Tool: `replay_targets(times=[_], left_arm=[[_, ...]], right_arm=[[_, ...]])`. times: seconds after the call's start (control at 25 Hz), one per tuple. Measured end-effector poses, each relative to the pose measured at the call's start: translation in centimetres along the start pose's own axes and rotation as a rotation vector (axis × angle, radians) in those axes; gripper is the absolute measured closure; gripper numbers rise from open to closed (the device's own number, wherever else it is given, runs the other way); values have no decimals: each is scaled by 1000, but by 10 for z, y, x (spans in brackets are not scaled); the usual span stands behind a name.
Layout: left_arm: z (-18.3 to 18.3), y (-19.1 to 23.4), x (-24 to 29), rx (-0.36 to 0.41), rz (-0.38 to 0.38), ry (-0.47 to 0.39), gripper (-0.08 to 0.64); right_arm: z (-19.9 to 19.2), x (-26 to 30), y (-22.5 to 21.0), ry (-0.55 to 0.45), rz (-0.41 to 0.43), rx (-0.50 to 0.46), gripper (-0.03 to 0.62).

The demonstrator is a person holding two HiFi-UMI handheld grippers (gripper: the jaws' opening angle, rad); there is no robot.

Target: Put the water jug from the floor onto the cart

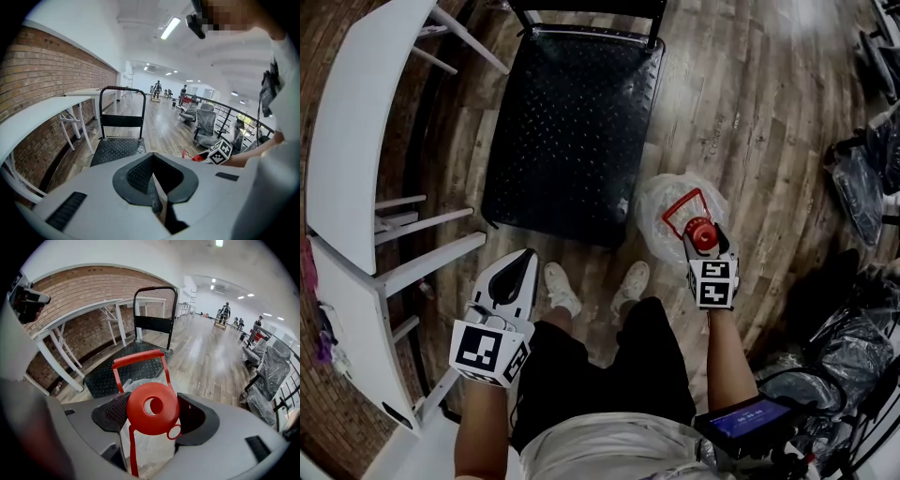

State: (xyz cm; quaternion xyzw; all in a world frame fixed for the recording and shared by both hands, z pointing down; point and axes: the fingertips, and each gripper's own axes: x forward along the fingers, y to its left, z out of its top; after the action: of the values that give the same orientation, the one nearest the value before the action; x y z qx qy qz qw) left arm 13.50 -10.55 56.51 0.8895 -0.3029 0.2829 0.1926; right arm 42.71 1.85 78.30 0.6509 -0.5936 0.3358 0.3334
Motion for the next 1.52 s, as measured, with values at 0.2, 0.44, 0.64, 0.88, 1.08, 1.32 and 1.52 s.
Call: replay_targets(times=[0.2,0.44,0.64,0.88,1.08,1.32,1.52], left_arm=[[18,-1,-15,-17,-10,-38,560],[23,15,-41,-53,13,-74,560],[15,40,-63,-91,60,-97,560],[2,88,-100,-139,147,-128,560],[-17,135,-136,-179,247,-143,560],[-48,177,-178,-250,329,-147,560],[-62,193,-196,-274,356,-156,560]], right_arm=[[40,-50,-5,-10,-4,-39,288],[96,-106,3,-51,-12,-78,288],[143,-130,35,-79,27,-164,288],[195,-128,103,-107,122,-265,288],[234,-106,175,-129,222,-341,288],[270,-70,284,-143,352,-462,288],[293,-48,360,-163,436,-534,288]])
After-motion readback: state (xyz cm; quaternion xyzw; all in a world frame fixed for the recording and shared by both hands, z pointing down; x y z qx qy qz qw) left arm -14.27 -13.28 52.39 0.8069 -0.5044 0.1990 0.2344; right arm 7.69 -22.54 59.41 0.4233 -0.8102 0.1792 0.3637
